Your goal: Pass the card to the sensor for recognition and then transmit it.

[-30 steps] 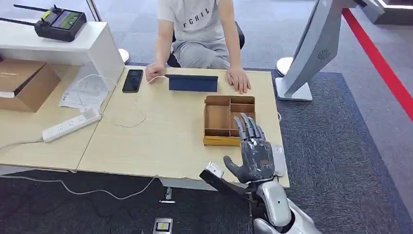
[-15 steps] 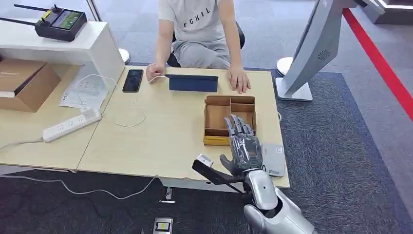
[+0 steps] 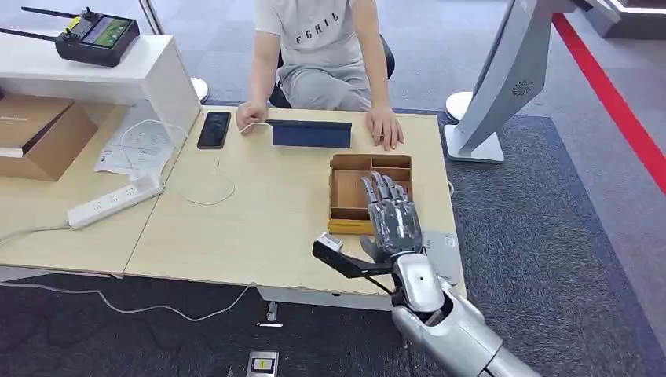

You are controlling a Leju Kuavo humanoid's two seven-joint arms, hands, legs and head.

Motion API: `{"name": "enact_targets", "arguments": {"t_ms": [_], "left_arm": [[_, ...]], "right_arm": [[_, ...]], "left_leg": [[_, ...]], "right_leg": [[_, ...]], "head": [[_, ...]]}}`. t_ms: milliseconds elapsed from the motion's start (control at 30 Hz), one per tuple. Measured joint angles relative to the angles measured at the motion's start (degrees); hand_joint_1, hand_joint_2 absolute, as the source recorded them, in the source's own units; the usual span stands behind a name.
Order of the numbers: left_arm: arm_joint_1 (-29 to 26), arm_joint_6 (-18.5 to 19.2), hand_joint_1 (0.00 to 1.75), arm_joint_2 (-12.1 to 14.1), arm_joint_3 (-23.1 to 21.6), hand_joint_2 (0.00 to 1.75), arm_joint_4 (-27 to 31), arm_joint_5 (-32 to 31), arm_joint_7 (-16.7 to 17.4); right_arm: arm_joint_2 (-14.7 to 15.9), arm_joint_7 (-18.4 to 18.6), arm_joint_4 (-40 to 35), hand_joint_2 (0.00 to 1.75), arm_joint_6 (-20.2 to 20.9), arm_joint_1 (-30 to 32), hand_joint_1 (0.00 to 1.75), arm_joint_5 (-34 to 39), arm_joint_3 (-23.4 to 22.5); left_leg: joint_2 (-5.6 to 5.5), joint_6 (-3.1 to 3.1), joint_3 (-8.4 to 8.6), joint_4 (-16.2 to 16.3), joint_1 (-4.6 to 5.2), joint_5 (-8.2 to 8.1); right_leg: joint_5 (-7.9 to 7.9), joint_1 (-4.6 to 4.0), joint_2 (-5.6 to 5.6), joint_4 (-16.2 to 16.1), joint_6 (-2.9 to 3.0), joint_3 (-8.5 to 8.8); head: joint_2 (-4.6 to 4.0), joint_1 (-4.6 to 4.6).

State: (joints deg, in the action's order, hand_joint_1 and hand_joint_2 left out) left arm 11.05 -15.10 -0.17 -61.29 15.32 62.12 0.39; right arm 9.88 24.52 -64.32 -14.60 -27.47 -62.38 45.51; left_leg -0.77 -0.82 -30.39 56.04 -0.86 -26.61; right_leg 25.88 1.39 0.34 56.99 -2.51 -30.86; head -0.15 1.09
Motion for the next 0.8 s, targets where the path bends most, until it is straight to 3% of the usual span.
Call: {"name": "enact_targets", "arguments": {"t_ms": [467,800], "left_arm": [[-0.2,0.1,0.0,0.0,0.0,0.0,0.0,0.3,-0.4],[-0.5,0.0,0.0,0.1,0.0,0.0,0.0,0.1,-0.7]], "right_arm": [[-0.1,-0.3,3.9,1.75,2.8,-2.2,0.0,-0.1,0.0],[1.4,1.6,4.0,1.75,5.8,-2.2,0.0,-0.4,0.0]], "left_leg": [[0.0,0.0,0.0,0.0,0.0,0.0],[0.0,0.0,0.0,0.0,0.0,0.0]], "right_leg": [[0.0,0.0,0.0,0.0,0.0,0.0],[0.0,0.0,0.0,0.0,0.0,0.0]], "head": [[0.0,0.0],[0.0,0.0]]}}
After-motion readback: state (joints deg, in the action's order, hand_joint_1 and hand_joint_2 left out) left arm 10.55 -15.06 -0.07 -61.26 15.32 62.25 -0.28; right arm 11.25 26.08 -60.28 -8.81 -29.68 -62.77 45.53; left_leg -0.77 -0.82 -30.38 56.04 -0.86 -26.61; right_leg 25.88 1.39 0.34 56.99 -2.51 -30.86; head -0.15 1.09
